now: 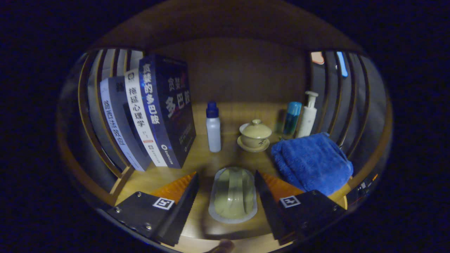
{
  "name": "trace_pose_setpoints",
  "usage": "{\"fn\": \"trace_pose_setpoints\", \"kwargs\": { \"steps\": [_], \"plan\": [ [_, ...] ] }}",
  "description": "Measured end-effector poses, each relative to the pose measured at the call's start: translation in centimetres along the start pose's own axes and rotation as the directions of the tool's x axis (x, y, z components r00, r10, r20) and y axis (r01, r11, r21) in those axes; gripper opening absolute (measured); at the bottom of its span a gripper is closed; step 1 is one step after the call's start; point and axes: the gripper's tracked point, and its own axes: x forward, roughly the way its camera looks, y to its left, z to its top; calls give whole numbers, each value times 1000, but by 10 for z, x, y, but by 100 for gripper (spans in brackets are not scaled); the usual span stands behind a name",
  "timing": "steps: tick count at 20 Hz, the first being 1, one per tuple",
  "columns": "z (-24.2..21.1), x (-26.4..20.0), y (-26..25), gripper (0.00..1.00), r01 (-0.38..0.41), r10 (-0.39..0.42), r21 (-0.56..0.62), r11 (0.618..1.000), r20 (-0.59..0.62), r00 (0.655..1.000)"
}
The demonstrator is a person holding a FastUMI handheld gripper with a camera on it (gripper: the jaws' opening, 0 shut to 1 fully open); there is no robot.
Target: Pull open the drawer, take out the items inside it, and place them on the countertop above the cabinet.
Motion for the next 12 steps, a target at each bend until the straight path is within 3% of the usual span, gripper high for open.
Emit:
{"fn": "trace_pose_setpoints", "kwargs": {
  "steps": [2, 12],
  "plan": [
    [14, -26, 8, 99, -13, 12, 18, 1000, 41, 999],
    [64, -187, 18, 99, -60, 40, 71, 996, 259, 965]
  ]
}}
